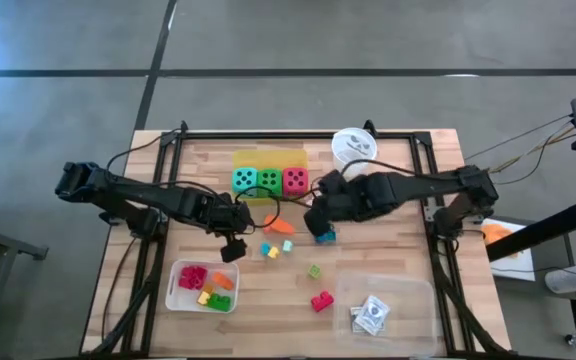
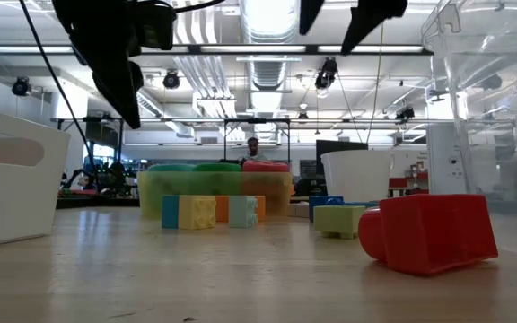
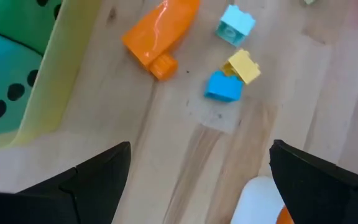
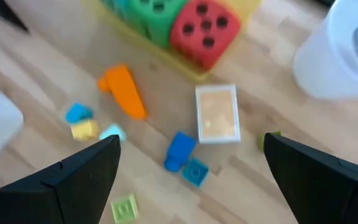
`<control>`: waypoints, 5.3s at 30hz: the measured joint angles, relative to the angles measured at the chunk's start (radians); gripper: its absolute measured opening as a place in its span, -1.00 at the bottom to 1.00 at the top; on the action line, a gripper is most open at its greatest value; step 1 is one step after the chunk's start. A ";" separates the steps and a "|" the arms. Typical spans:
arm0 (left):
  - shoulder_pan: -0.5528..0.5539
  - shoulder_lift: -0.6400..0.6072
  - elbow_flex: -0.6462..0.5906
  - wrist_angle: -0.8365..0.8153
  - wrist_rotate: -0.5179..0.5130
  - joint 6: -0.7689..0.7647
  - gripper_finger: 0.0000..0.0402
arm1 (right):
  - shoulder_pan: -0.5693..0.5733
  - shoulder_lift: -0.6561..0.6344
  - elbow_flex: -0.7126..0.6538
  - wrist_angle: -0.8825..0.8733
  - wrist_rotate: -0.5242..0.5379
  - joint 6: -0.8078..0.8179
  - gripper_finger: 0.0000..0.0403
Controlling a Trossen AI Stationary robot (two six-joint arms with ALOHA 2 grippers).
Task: Pick & Place Toys
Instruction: Put the blue game piece into the white bin
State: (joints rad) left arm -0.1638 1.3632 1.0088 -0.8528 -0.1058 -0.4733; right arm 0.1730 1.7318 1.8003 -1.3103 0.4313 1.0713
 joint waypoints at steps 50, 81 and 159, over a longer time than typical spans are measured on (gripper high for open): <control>-0.142 -0.172 -0.098 -0.105 0.046 0.185 0.83 | -0.134 0.314 -0.282 0.354 -0.408 0.099 0.92; -0.142 -0.171 -0.098 -0.085 0.045 0.182 0.83 | -0.159 0.317 -0.352 0.440 -0.409 0.091 -0.35; -0.135 -0.157 -0.098 1.051 -0.208 0.166 0.83 | 0.246 -0.217 -0.351 1.089 0.242 -0.734 -0.37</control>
State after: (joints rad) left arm -0.2991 1.2061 0.9104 0.1977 -0.3136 -0.3073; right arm 0.4187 1.5149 1.4490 -0.2218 0.6732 0.3371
